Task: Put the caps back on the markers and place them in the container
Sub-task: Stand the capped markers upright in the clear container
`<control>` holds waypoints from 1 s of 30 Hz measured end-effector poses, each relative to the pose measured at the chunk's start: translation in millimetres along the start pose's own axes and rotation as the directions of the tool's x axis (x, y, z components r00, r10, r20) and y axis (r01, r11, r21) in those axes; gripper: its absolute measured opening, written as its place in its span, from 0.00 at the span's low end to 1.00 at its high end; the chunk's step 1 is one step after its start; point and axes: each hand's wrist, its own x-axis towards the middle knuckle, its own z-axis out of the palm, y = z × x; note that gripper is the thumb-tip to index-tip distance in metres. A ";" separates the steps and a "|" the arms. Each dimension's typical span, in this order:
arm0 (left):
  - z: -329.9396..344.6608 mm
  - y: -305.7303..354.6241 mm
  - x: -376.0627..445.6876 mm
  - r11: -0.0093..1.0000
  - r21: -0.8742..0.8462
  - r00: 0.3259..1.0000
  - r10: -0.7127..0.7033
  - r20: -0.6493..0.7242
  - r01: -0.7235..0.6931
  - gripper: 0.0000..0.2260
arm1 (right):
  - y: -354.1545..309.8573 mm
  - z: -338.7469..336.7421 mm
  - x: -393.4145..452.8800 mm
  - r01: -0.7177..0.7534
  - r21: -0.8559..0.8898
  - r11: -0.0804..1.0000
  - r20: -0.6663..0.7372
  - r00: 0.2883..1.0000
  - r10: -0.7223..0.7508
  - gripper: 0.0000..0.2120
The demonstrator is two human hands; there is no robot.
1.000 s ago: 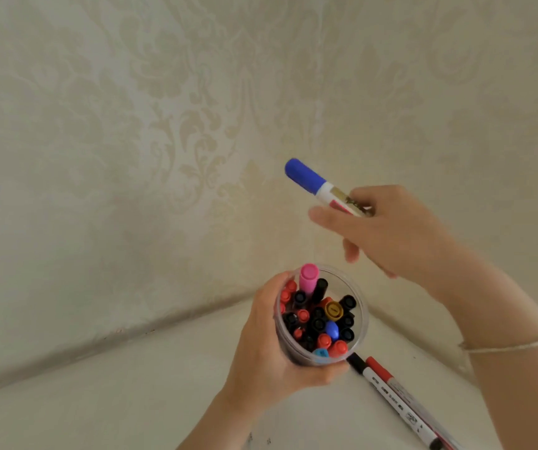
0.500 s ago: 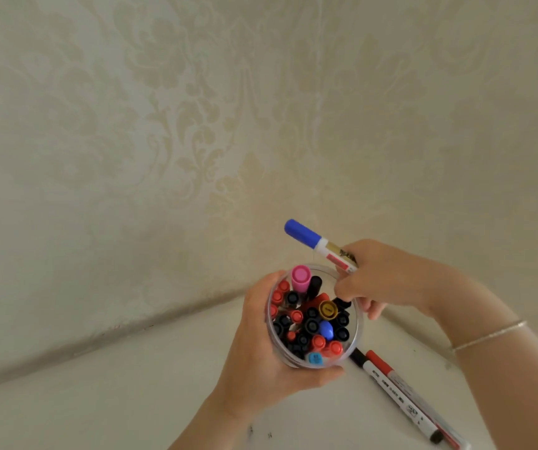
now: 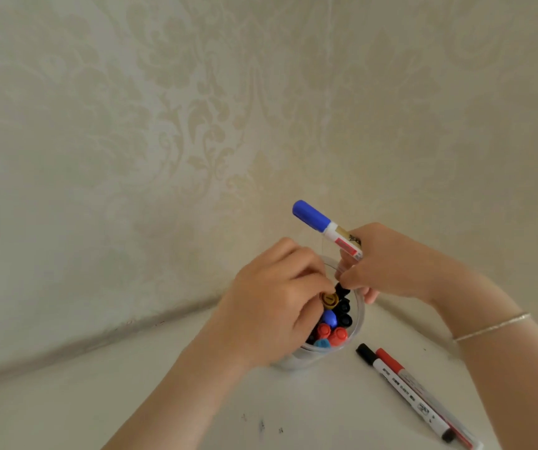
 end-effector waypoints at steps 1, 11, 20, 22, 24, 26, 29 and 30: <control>-5.0 1.0 7.2 0.993 0.113 0.995 0.008 0.102 -0.020 0.11 | -0.3 -0.7 -0.4 0.001 0.023 1.000 0.007 1.000 -0.001 0.06; -4.5 33.1 37.5 0.939 0.308 0.740 -0.317 0.594 0.155 0.14 | 1.2 3.0 3.5 0.033 0.113 0.993 -0.074 0.997 -0.025 0.07; 6.0 18.3 41.8 0.912 0.330 0.731 -0.397 0.555 0.244 0.15 | 4.9 5.7 1.1 0.046 0.242 0.969 -0.069 0.997 -0.030 0.07; 4.8 20.2 45.0 0.906 0.366 0.737 -0.394 0.550 0.211 0.16 | 5.1 6.1 1.0 0.044 0.250 0.967 -0.059 0.998 -0.030 0.05; 8.9 19.7 41.5 0.906 0.409 0.791 -0.331 0.514 0.114 0.14 | 6.0 7.3 1.1 0.043 0.249 0.967 -0.047 0.998 -0.032 0.04; 3.0 24.0 41.4 0.897 0.441 0.810 -0.253 0.529 -0.007 0.11 | 6.1 9.7 1.0 0.039 0.230 0.972 -0.033 0.999 -0.032 0.05; 10.9 23.0 33.3 0.887 0.462 0.785 -0.266 0.560 -0.029 0.14 | 5.7 17.0 1.1 0.051 0.168 0.984 -0.045 0.998 -0.044 0.07; 12.7 22.8 29.9 0.892 0.450 0.793 -0.247 0.557 -0.039 0.14 | 5.5 19.0 1.2 0.056 0.143 0.988 -0.062 0.997 -0.047 0.07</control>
